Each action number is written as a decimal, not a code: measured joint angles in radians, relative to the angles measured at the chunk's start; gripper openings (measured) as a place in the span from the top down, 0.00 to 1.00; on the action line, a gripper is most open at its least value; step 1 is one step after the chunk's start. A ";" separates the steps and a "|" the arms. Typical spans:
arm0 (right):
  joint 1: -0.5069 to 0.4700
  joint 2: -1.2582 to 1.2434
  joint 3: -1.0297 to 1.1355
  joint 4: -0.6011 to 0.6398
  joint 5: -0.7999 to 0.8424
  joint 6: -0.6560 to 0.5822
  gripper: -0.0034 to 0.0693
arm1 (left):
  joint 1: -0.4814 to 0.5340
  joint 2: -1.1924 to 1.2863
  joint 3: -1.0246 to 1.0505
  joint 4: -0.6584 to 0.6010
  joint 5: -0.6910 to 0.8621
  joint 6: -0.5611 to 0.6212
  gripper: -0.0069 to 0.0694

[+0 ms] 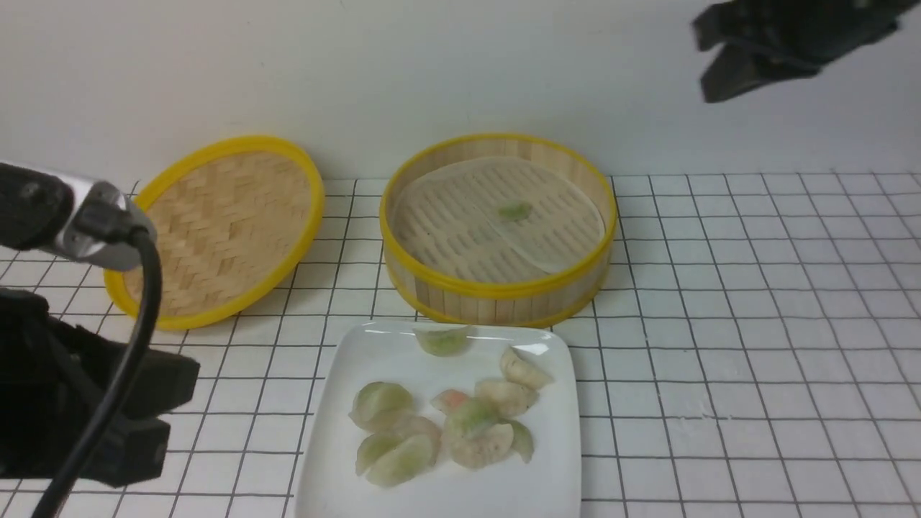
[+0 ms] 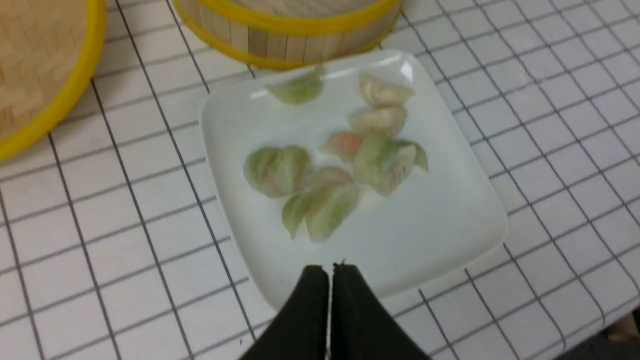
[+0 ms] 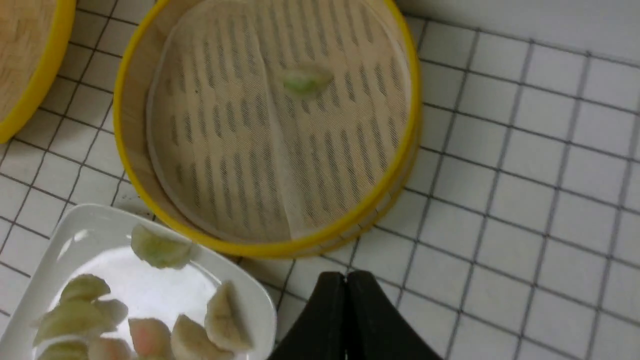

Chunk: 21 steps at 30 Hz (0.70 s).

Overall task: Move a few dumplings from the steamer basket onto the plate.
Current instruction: Use the right arm to grab a dumpling from inside the steamer

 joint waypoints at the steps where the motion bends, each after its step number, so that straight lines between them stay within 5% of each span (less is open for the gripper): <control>1: 0.029 0.054 -0.067 -0.011 0.003 -0.002 0.97 | 0.000 0.000 0.000 0.000 0.024 -0.004 0.92; 12: 0.131 0.551 -0.613 -0.115 0.008 -0.008 0.83 | 0.000 -0.077 0.000 -0.001 0.119 -0.086 0.92; 21: 0.131 0.809 -0.755 -0.100 -0.040 -0.105 0.32 | 0.000 -0.159 0.000 0.043 0.130 -0.225 0.92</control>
